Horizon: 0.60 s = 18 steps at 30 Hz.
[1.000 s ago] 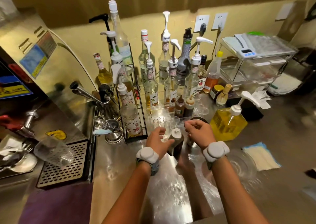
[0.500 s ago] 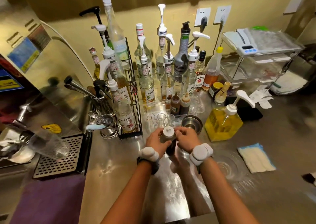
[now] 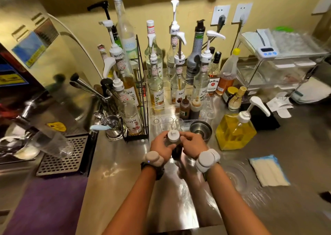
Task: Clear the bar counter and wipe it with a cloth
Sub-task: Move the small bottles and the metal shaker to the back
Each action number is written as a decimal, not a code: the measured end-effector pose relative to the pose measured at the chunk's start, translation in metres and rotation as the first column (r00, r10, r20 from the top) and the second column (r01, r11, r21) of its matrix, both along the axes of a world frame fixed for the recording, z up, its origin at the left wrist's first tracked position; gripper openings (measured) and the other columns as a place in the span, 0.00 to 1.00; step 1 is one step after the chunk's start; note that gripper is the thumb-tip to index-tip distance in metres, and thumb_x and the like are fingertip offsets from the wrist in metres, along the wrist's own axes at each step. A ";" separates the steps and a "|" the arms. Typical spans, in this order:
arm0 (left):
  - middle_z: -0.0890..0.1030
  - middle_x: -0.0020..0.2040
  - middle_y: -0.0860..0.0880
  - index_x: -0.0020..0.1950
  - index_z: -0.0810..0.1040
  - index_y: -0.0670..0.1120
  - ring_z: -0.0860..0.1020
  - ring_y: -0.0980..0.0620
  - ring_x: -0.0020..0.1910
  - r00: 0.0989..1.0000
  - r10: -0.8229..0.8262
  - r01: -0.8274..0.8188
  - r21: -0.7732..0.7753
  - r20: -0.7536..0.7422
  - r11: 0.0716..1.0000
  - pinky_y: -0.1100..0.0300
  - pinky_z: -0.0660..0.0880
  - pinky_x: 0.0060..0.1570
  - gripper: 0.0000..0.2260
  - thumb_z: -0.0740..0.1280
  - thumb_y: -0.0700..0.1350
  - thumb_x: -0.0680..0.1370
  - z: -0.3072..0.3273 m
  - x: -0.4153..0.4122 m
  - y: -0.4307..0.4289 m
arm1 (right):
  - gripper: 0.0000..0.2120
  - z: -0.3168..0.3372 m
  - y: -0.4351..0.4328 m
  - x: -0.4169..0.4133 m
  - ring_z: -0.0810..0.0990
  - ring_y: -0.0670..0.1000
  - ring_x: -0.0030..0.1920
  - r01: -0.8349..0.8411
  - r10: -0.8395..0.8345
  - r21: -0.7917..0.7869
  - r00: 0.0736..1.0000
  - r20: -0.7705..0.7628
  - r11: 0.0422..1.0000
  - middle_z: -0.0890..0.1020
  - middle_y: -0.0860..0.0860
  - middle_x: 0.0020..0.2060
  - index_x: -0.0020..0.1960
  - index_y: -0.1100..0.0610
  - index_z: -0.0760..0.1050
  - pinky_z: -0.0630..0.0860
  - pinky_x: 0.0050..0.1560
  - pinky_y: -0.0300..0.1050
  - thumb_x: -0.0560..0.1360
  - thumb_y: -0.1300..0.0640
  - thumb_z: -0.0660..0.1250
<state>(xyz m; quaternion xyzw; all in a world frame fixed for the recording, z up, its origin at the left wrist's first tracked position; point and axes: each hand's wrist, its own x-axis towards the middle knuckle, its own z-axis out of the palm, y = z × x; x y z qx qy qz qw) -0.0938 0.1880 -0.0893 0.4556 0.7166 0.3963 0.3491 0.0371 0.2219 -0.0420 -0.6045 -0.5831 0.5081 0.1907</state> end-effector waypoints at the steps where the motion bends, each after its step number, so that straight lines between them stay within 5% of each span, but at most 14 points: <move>1: 0.78 0.48 0.64 0.57 0.76 0.58 0.76 0.61 0.50 1.000 -0.002 0.002 0.006 0.001 1.000 0.81 0.69 0.38 0.22 0.74 0.36 0.70 0.001 -0.001 0.000 | 0.15 0.001 0.000 -0.001 0.81 0.58 0.60 0.010 -0.010 -0.002 1.000 -0.015 1.000 0.84 0.54 0.59 0.64 0.53 0.80 0.76 0.65 0.58 0.81 0.60 0.62; 7: 0.77 0.47 0.66 0.57 0.76 0.59 0.76 0.60 0.52 0.999 -0.052 0.052 0.024 -0.008 0.998 0.65 0.70 0.51 0.22 0.74 0.38 0.70 0.010 -0.014 0.007 | 0.13 0.007 0.004 -0.011 0.83 0.55 0.56 0.101 -0.099 0.011 0.990 -0.101 0.995 0.85 0.54 0.54 0.60 0.54 0.82 0.79 0.62 0.58 0.80 0.61 0.64; 12: 0.77 0.49 0.65 0.62 0.78 0.53 0.73 0.66 0.47 0.989 -0.131 0.137 0.094 -0.068 0.986 0.82 0.68 0.38 0.22 0.74 0.38 0.71 0.034 -0.033 0.014 | 0.13 0.017 0.008 -0.021 0.83 0.54 0.57 0.145 -0.136 0.057 0.982 -0.128 0.988 0.86 0.52 0.54 0.60 0.52 0.82 0.80 0.60 0.55 0.80 0.60 0.64; 18: 0.79 0.56 0.56 0.66 0.76 0.50 0.73 0.60 0.54 0.975 -0.159 0.182 0.148 -0.153 0.972 0.71 0.66 0.49 0.23 0.74 0.40 0.72 0.065 -0.049 0.029 | 0.13 0.033 0.022 -0.032 0.84 0.54 0.57 0.179 -0.152 0.125 0.968 -0.198 0.976 0.86 0.52 0.54 0.57 0.50 0.84 0.80 0.55 0.49 0.80 0.60 0.64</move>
